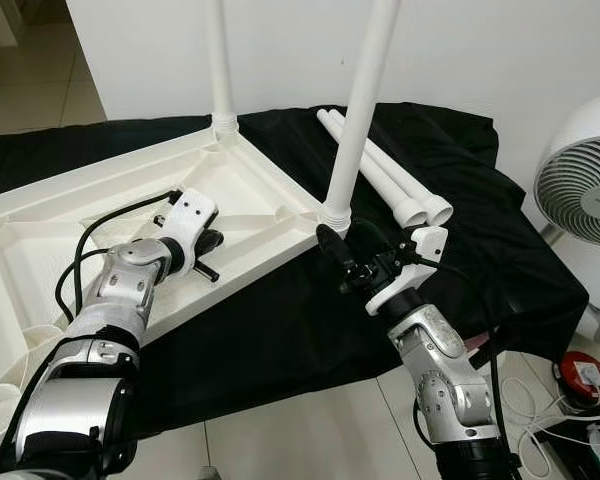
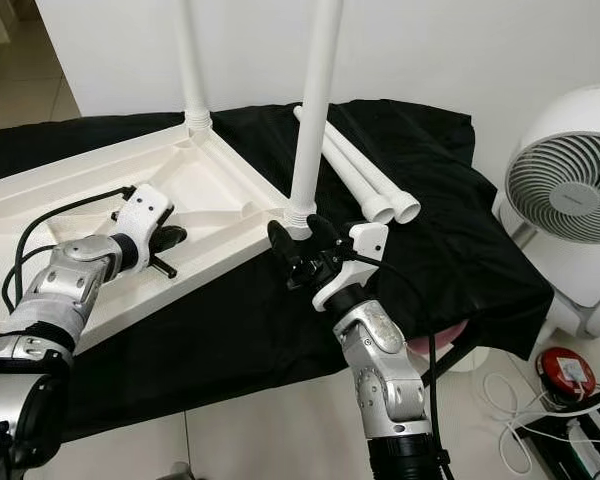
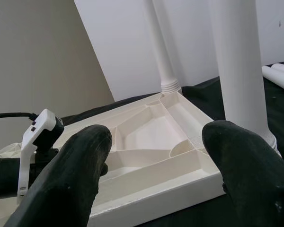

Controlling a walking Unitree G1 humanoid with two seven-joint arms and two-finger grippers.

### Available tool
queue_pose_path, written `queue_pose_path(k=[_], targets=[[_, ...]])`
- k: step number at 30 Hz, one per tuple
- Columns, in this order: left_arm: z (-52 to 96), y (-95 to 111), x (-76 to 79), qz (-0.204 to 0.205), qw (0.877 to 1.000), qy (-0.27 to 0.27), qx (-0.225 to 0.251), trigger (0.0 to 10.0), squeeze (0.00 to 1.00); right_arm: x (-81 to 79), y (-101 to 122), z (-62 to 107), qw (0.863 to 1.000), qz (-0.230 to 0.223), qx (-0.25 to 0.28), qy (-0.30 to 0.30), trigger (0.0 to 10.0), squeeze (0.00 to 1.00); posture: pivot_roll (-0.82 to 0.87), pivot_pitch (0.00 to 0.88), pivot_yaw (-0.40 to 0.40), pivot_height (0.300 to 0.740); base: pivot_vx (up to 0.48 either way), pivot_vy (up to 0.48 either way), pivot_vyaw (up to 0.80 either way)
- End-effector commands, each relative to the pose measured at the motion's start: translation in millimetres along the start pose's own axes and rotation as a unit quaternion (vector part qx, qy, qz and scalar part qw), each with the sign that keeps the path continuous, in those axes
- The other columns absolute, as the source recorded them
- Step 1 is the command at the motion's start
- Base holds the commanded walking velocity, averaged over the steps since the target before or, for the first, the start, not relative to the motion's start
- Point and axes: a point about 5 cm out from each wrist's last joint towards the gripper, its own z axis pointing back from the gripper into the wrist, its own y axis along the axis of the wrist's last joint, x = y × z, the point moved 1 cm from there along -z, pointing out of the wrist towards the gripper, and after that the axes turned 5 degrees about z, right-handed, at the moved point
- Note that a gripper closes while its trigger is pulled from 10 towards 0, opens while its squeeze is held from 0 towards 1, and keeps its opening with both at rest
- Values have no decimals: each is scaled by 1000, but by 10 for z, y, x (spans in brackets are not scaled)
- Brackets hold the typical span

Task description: Building children table

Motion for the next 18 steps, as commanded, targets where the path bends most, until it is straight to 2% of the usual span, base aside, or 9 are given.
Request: queue_pose_path(k=[1, 3, 4, 5, 8, 9, 10, 13, 18], targets=[[53, 21, -285, 8, 977, 214, 12, 0, 0, -4, 20, 2, 1000, -1, 2, -1, 10000, 0, -50, 19, -25, 740, 0, 0, 0], [61, 44, -317, 12, 974, 224, 17, 0, 0, -10, 19, 4, 1000, -2, 2, -1, 10000, 0, -52, 19, -24, 740, 0, 0, 0], [63, 48, -323, 13, 974, 226, 18, 2431, 0, -12, 18, 6, 1000, -2, 2, -1, 10000, 0, -54, 19, -23, 740, 0, 0, 0], [53, 118, -288, 17, 977, 206, 41, 10000, 0, -10, 19, 9, 1000, -1, 2, -2, 10000, 0, -56, 20, -21, 740, 0, 0, 0], [30, 257, -150, 33, 986, 139, 89, 10000, 0, -4, 19, 18, 1000, -1, 1, -4, 10000, 0, -54, 21, -22, 740, 0, 0, 0], [26, 320, -26, 42, 989, 84, 114, 10000, 1000, 1, 13, 29, 1000, 0, -1, -5, 10000, 0, -50, 23, -22, 740, 0, 0, 0], [26, 320, -26, 42, 989, 84, 114, 10000, 1000, 1, 13, 29, 1000, 0, -1, -5, 10000, 0, -50, 23, -22, 740, 0, 0, 0], [49, 358, 206, 28, 991, -10, 134, 10000, 1000, 33, -10, 66, 1000, 8, -7, -11, 10000, 0, -47, 24, -23, 740, 0, 0, 0], [71, 326, 264, 0, 992, -29, 126, 10000, 1000, 113, -21, 119, 999, 22, -11, -36, 10000, 0, -42, 27, -23, 740, 0, 0, 0]])
